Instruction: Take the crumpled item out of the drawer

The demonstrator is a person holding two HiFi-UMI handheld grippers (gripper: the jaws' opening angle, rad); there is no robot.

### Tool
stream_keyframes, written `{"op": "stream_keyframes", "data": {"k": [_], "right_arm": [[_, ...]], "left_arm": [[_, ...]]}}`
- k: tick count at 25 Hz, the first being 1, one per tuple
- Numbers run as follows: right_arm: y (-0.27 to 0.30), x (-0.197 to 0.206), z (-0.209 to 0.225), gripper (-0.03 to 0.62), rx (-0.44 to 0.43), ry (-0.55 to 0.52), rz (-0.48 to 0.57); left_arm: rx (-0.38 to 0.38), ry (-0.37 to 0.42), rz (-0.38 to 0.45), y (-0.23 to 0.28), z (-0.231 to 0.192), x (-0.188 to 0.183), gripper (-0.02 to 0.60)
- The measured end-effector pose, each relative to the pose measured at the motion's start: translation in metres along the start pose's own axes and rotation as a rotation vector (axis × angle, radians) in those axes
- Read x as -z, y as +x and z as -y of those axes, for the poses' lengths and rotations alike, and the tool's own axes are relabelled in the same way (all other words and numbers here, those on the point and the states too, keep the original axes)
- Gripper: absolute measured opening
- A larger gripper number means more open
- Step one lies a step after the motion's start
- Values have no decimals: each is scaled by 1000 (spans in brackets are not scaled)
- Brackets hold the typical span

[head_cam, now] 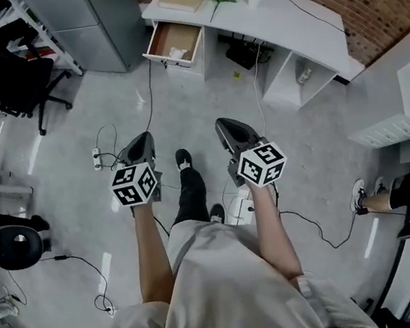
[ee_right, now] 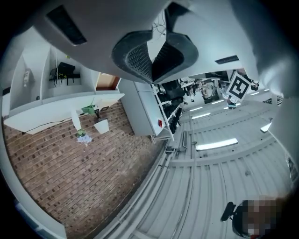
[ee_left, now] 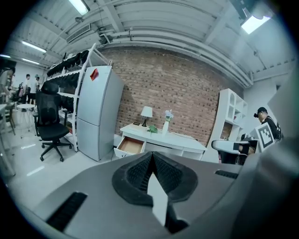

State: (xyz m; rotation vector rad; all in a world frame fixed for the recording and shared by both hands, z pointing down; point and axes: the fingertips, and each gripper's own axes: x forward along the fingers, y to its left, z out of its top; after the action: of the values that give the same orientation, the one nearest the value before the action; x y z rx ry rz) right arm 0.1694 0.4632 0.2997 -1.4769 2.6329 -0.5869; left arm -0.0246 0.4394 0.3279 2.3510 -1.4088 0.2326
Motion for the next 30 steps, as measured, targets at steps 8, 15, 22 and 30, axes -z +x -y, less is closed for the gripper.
{"op": "stream_keyframes", "data": {"k": [8,15,22,30], "right_arm": [[47,-15,62,25,70,86,43],[121,-13,113,25,-12,181,-20],[212,-57,172,25,39,102,-52],[292,-60,205,25,43,119,-84]], "left_arm": [[33,-8,-69,92,-29,-3,14],[87,-20,-103,207,-54,-28,14],[164,-14,-164,303,-73,-55,14],[232,-1,-224,378,-99,-66,14]]}}
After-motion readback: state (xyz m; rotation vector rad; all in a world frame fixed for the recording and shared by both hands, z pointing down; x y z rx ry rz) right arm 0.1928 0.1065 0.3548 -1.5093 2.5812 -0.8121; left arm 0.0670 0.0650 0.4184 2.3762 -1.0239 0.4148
